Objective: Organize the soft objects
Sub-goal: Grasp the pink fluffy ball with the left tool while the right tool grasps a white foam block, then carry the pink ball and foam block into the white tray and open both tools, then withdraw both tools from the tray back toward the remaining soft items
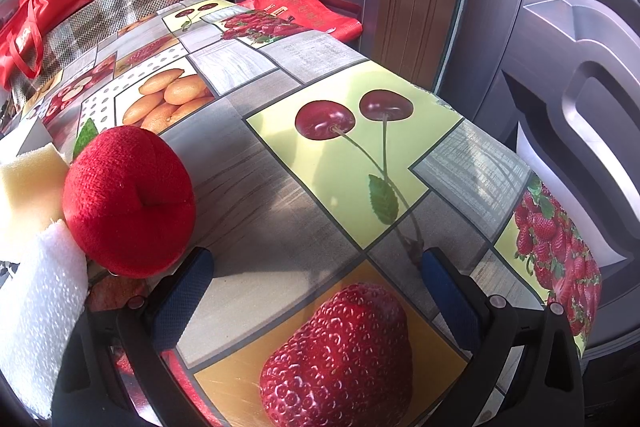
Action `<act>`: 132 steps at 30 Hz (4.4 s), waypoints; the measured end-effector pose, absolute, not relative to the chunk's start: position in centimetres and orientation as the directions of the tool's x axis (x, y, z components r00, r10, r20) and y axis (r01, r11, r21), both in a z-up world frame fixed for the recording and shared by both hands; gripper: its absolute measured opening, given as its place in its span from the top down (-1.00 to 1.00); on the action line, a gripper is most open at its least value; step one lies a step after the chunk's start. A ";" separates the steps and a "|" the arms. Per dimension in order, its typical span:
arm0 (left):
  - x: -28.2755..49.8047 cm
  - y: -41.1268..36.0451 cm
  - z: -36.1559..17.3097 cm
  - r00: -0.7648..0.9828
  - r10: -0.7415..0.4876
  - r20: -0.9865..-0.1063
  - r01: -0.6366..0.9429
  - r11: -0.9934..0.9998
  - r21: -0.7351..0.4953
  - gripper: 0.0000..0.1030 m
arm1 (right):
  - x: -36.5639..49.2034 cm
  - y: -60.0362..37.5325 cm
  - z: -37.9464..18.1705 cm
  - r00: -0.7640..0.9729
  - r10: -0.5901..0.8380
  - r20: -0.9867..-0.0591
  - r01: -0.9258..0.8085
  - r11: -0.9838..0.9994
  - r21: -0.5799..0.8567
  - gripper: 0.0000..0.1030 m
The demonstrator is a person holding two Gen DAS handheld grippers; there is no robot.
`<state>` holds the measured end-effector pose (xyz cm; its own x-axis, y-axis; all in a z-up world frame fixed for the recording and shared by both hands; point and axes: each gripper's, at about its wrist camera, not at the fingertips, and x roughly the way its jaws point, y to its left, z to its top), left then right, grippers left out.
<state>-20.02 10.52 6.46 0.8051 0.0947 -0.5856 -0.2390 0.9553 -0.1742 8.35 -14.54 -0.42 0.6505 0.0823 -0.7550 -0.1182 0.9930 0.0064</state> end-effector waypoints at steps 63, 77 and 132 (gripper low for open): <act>-17.9 16.4 5.4 0.750 0.542 -0.379 -0.575 0.817 0.029 -0.17 | -2.7 -12.2 5.6 0.645 0.733 -0.218 -0.733 0.673 0.095 -0.24; -14.2 20.9 5.3 0.717 0.597 -0.359 -0.623 0.781 0.053 -0.17 | -4.3 -5.5 4.9 0.583 0.770 -0.258 -0.786 0.615 0.063 -0.24; -14.1 24.4 5.6 0.678 0.640 -0.361 -0.695 0.719 -0.032 -1.00 | -7.0 5.5 4.6 0.577 0.766 -0.282 -0.805 0.593 -0.036 -1.00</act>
<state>-14.11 24.42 5.64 0.6785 0.6395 -0.3615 -0.6946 0.7187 -0.0321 -7.00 5.47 4.57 0.5771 0.7665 -0.2819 -0.8047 0.5925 -0.0365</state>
